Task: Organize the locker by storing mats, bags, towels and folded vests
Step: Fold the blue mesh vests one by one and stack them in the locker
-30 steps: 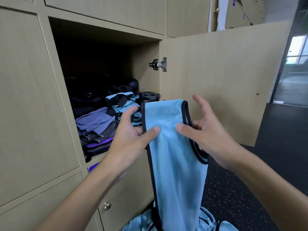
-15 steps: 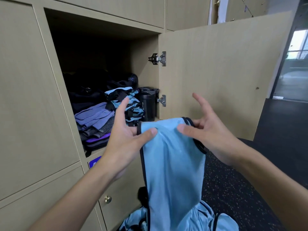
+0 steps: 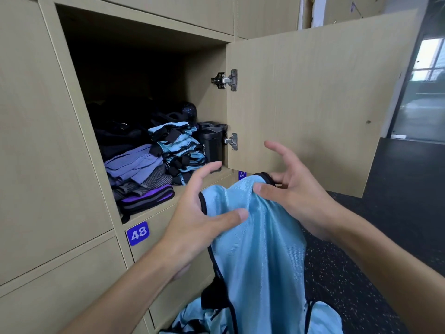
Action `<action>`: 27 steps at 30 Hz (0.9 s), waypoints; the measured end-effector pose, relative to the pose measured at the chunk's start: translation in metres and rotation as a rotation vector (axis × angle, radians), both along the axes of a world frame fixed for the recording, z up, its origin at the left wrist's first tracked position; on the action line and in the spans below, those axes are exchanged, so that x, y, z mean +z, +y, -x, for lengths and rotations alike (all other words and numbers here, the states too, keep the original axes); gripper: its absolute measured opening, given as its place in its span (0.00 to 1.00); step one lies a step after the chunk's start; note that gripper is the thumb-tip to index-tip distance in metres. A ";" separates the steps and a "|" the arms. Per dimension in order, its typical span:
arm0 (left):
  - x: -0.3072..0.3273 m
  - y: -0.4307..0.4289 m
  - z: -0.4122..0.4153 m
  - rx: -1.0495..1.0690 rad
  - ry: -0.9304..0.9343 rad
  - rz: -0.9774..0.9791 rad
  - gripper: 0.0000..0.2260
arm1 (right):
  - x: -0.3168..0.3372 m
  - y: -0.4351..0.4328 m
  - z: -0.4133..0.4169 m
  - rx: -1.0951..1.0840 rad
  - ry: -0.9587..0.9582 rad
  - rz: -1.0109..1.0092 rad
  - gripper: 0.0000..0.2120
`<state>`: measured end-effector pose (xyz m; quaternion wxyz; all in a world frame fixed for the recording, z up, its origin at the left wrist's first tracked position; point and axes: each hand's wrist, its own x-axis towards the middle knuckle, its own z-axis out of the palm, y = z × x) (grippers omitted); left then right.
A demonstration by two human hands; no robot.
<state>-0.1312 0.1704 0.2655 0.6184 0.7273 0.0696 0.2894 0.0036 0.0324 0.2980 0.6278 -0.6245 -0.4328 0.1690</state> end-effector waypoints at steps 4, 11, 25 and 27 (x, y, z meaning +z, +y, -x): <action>-0.008 -0.007 -0.011 0.166 -0.062 -0.012 0.35 | 0.001 0.002 0.006 0.044 0.026 0.025 0.35; 0.008 -0.004 -0.022 0.293 -0.189 0.087 0.29 | -0.011 0.003 0.004 -0.035 0.143 0.050 0.50; -0.003 -0.008 -0.004 0.063 0.049 0.316 0.45 | -0.016 0.011 0.004 -0.279 0.154 -0.173 0.38; 0.000 -0.002 -0.005 0.109 0.001 0.303 0.44 | -0.017 0.009 0.003 -0.292 0.163 -0.150 0.41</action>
